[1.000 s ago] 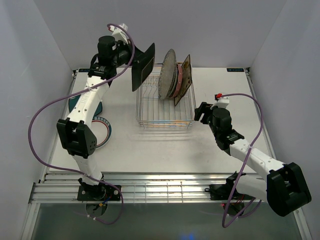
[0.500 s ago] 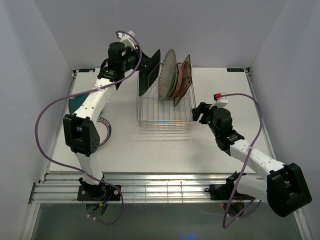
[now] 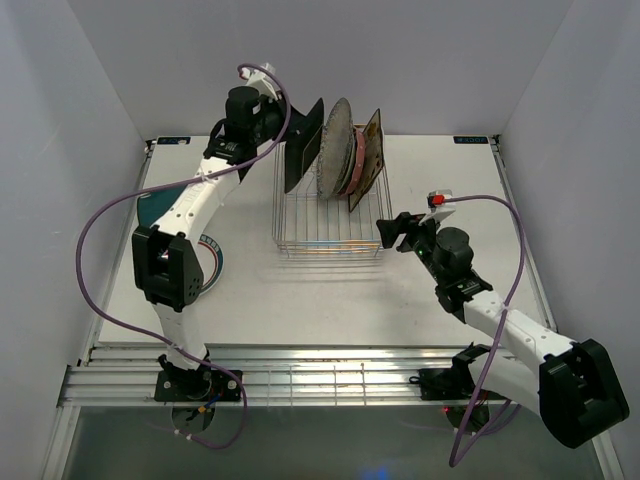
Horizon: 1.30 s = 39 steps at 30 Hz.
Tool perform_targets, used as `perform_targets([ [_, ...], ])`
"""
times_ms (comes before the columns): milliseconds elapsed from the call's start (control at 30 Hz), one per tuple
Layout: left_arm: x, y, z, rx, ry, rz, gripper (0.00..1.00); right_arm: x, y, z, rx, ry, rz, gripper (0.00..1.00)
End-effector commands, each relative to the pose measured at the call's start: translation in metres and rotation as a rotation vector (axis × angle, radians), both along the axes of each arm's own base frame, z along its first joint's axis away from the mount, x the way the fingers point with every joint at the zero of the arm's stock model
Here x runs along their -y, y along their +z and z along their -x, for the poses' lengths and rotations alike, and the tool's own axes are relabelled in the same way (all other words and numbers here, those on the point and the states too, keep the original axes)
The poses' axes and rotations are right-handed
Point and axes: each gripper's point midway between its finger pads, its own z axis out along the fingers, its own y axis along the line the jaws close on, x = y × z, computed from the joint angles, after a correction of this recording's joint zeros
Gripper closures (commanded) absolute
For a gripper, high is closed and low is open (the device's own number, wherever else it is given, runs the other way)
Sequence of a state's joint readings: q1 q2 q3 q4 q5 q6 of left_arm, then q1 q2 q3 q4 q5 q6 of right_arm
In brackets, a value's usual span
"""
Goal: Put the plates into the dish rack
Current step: Insert the plate into the dish rack.
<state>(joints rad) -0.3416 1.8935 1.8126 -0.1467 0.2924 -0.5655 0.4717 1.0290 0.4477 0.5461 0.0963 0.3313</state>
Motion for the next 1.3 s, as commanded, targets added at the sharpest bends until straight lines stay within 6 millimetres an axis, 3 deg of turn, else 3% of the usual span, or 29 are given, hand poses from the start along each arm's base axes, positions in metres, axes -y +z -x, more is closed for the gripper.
perform_targets([
  [0, 0.010, 0.095, 0.009, 0.237, -0.008, 0.101, 1.00, -0.021, 0.040, 0.004, 0.151, 0.107, -0.039, 0.26],
  [200, 0.024, 0.093, 0.009, 0.208, 0.023, 0.125, 1.00, -0.047, 0.049, 0.004, 0.174, 0.166, -0.040, 0.27],
  [467, 0.040, 0.085, 0.005, 0.168, 0.058, 0.147, 1.00, -0.037, 0.043, 0.004, 0.169, 0.116, -0.042, 0.27],
  [800, 0.019, 0.093, -0.006, 0.209, 0.205, 0.118, 1.00, -0.030, 0.044, 0.008, 0.177, 0.088, -0.043, 0.27],
  [1267, 0.028, 0.085, -0.012, 0.210, 0.235, 0.095, 1.00, -0.026, 0.042, 0.007, 0.171, 0.068, -0.040, 0.26],
])
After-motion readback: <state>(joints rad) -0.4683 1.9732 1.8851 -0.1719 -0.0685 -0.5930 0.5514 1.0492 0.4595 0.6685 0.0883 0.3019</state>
